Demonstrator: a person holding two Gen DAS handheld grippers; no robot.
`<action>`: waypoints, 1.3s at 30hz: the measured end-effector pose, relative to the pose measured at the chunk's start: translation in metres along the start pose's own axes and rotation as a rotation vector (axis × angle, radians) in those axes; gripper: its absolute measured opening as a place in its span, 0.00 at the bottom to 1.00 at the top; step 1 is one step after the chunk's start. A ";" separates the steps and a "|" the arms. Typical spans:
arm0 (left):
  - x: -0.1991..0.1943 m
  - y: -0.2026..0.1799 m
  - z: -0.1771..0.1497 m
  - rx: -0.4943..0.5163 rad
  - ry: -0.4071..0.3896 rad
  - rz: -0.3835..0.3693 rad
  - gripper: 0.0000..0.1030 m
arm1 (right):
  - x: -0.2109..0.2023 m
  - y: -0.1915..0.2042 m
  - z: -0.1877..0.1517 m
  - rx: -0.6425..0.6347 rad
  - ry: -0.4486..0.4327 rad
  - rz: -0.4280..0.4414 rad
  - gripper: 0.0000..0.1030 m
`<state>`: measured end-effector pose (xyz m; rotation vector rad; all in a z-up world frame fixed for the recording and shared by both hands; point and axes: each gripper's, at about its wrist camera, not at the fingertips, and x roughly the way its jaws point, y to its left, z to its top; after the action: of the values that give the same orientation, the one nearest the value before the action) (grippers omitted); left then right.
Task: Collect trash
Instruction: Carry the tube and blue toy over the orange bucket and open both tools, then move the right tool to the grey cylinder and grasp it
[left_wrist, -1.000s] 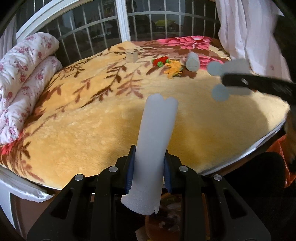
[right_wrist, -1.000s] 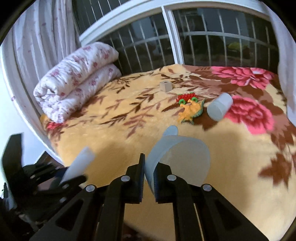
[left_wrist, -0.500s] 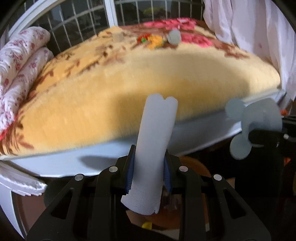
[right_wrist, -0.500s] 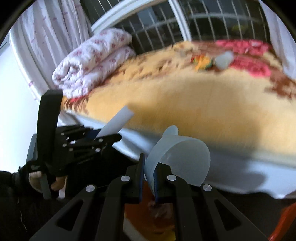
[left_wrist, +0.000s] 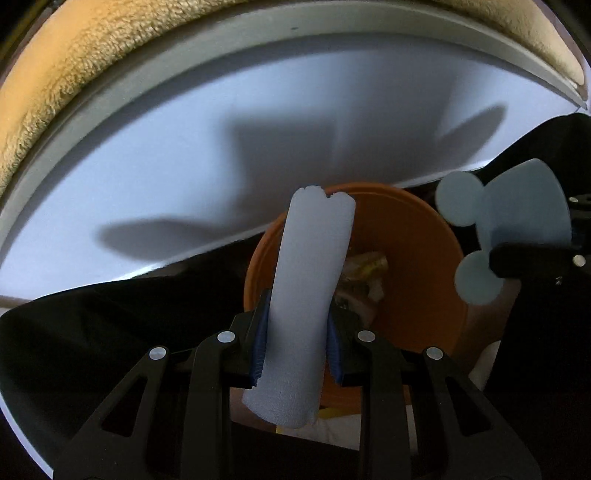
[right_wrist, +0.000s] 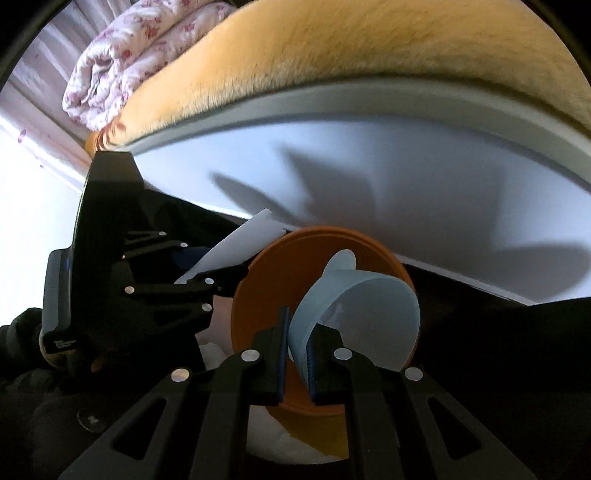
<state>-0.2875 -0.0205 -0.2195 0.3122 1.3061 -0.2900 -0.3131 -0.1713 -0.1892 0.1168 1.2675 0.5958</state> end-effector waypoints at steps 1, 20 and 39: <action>0.000 0.000 0.000 0.002 -0.003 0.002 0.25 | 0.003 0.000 0.000 -0.004 0.009 0.002 0.08; 0.010 0.002 -0.002 0.012 0.046 0.045 0.87 | 0.014 -0.005 0.008 0.010 0.083 -0.064 0.62; -0.144 0.036 0.057 -0.010 -0.342 -0.025 0.87 | -0.163 -0.075 0.159 0.173 -0.348 0.020 0.69</action>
<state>-0.2566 -0.0040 -0.0646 0.2265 0.9748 -0.3415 -0.1680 -0.2754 -0.0295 0.3620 0.9777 0.4585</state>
